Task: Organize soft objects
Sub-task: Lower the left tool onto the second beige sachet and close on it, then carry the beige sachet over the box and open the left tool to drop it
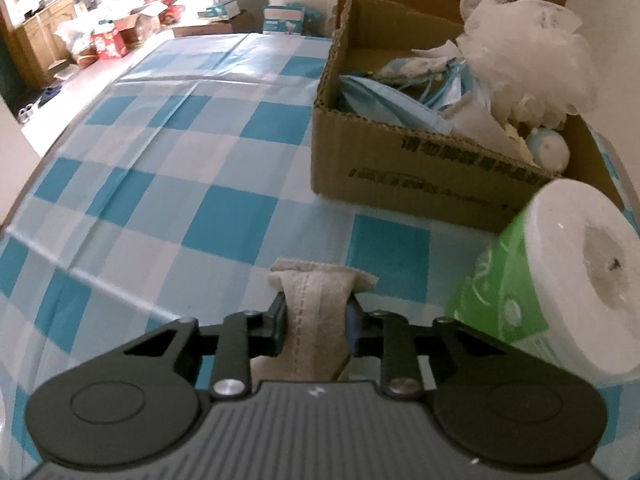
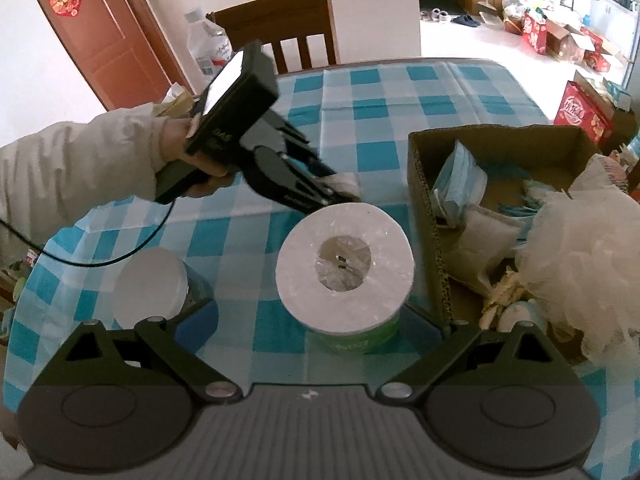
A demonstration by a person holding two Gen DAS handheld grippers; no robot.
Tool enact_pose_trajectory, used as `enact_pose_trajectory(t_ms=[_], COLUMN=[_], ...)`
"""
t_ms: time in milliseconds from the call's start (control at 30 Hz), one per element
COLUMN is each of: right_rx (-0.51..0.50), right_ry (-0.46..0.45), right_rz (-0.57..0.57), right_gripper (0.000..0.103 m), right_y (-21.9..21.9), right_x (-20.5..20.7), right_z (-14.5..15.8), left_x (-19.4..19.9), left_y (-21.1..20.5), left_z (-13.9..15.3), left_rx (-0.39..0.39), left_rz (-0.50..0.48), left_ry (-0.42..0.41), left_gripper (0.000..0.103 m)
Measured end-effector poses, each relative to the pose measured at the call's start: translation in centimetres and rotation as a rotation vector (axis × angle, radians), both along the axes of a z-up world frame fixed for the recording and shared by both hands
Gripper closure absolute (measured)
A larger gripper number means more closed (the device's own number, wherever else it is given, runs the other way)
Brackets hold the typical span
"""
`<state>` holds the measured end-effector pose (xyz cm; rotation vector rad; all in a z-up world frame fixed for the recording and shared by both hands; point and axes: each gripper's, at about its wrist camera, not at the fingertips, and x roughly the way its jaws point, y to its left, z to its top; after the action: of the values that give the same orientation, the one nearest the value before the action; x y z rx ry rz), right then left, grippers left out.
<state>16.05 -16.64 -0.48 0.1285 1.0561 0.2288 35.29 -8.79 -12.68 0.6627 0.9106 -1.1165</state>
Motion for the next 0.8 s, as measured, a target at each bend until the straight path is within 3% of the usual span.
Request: enact_pose_trajectory(t_ms=[300,800], right_rx=[-0.02,-0.066], right_ry=[-0.015,-0.056], right_rz=[-0.043,-0.005], right_gripper=[0.004,0.004], right_y=[-0.3,-0.9], right_x=[-0.9,-3.1], right_z=[0.0,0.9], left_x=[-2.0,-9.4], left_y=[2.4,5.6], left_z=[1.8,6.7], left_rx=[0.033,0.089], left_rz=[0.085,0.106], left_ry=[-0.016,-0.03], left_gripper=[0.077,0.077])
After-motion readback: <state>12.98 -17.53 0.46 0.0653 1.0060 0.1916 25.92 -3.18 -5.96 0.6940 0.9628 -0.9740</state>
